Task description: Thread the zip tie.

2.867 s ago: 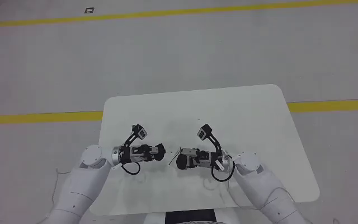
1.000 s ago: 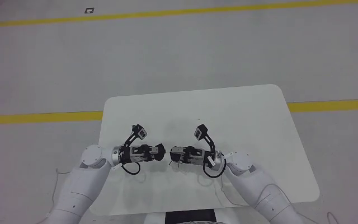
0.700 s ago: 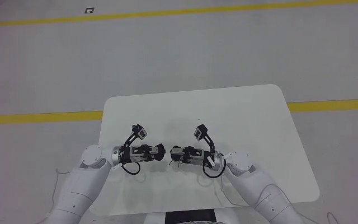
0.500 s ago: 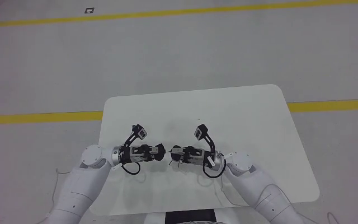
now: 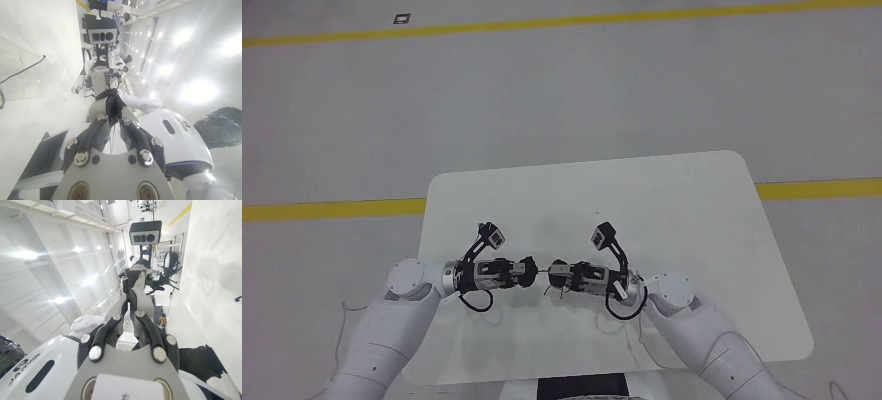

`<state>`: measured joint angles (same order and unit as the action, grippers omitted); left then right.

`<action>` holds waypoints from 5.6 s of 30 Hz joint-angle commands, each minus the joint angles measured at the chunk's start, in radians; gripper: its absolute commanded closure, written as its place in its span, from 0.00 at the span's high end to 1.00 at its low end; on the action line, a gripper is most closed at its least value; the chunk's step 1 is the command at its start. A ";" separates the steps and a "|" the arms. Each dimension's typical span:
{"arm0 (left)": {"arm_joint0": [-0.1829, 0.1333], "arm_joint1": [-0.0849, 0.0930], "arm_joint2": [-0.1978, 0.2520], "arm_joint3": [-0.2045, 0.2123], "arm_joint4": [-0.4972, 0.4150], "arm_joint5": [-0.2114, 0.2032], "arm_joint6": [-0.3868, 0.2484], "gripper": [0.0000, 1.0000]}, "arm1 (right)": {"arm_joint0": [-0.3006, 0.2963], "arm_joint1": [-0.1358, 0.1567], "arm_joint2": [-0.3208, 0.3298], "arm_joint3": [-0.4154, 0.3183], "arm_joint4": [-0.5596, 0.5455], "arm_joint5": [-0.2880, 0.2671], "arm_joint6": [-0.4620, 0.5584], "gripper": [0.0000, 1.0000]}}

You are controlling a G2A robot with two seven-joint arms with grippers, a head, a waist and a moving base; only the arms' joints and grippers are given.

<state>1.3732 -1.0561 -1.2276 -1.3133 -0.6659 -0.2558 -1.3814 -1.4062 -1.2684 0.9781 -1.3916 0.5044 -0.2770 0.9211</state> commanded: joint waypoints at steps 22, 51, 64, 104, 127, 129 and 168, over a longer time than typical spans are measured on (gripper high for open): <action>0.000 0.000 0.000 0.000 0.000 0.000 0.000 0.10 | 0.000 0.005 -0.015 -0.014 -0.008 -0.001 -0.013 0.00; 0.000 0.000 0.000 0.000 0.000 0.000 0.000 0.14 | 0.020 0.002 -0.044 0.009 -0.023 -0.002 -0.070 0.00; 0.000 0.000 0.000 0.000 0.000 0.000 0.000 0.13 | 0.002 0.004 -0.022 0.004 0.012 -0.030 -0.112 0.00; 0.000 0.000 0.000 0.000 0.000 0.000 0.000 0.08 | 0.015 0.000 -0.064 -0.009 -0.025 -0.022 -0.111 0.00; 0.000 0.000 0.000 0.000 0.000 0.000 0.000 0.08 | 0.015 0.001 -0.062 -0.010 -0.020 -0.030 -0.112 0.00; 0.000 0.000 0.000 0.000 0.000 0.000 0.000 0.08 | 0.015 0.001 -0.063 -0.009 -0.021 -0.029 -0.113 0.00; 0.000 0.000 0.000 0.000 0.000 0.000 0.000 0.07 | 0.025 0.000 -0.075 -0.019 -0.036 -0.024 -0.123 0.00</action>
<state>1.3732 -1.0561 -1.2276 -1.3133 -0.6659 -0.2558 -1.3814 -1.3816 -1.2682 0.9032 -1.4105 0.4680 -0.3001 0.7980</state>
